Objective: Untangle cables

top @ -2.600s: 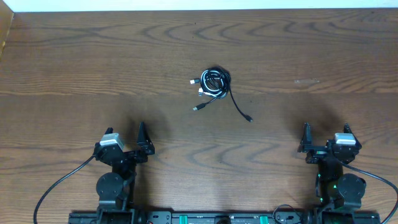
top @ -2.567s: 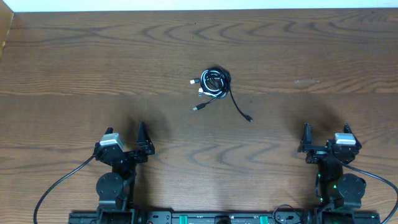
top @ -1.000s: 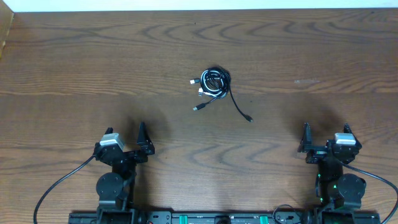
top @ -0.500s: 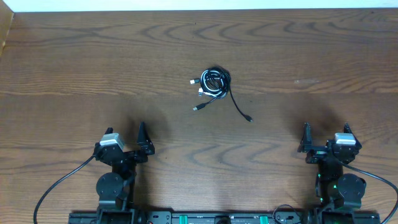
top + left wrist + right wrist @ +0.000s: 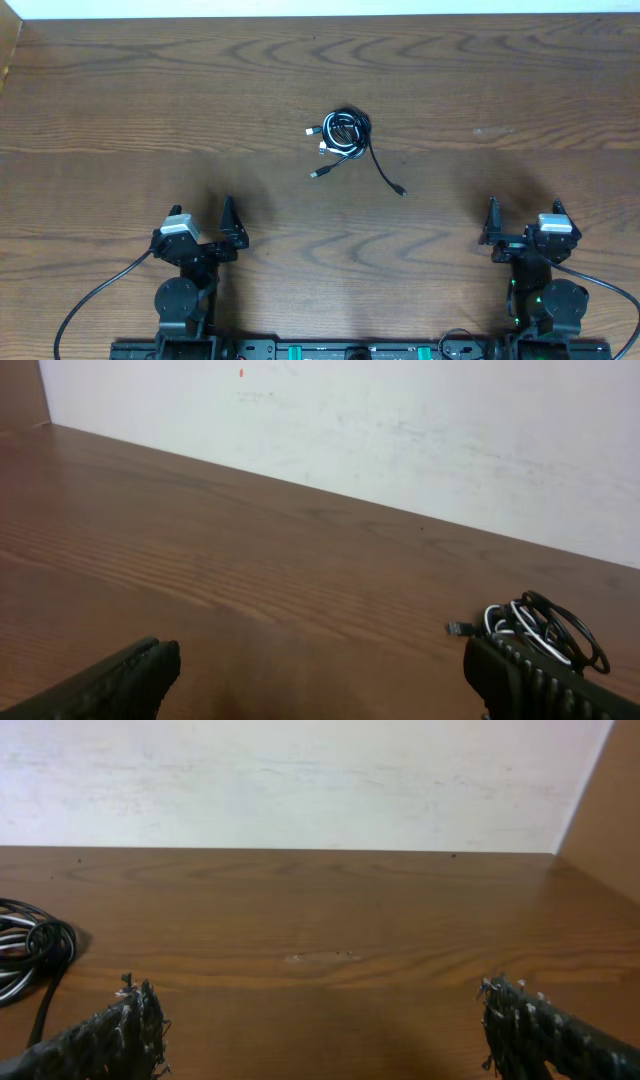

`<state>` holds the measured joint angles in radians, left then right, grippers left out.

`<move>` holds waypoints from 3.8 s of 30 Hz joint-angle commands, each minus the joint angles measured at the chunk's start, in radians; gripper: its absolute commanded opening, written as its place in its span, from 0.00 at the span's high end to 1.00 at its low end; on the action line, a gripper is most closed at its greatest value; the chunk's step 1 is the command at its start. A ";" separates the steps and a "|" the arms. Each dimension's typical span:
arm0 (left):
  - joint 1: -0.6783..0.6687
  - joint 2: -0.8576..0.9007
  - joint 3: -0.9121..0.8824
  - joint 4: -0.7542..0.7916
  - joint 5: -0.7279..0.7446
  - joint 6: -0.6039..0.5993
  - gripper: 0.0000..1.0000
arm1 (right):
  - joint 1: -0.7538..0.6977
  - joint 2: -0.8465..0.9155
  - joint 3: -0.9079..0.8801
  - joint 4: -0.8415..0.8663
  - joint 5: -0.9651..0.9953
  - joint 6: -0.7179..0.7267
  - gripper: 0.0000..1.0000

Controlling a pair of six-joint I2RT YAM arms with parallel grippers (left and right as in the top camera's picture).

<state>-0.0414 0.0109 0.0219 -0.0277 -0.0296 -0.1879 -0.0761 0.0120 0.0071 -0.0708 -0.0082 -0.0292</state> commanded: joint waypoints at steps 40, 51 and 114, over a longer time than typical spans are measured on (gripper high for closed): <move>-0.003 -0.007 0.019 0.113 -0.042 0.010 0.02 | 0.006 -0.005 -0.002 -0.004 0.002 0.013 0.01; -0.003 0.174 0.493 -0.335 0.180 -0.062 0.02 | 0.006 -0.005 -0.002 -0.004 0.002 0.013 0.01; -0.428 2.060 1.583 -0.604 0.061 -0.326 0.36 | 0.006 -0.005 -0.002 -0.004 0.002 0.014 0.01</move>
<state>-0.4664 2.0666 1.5921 -0.6579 0.0597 -0.4988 -0.0761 0.0120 0.0071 -0.0708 -0.0074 -0.0292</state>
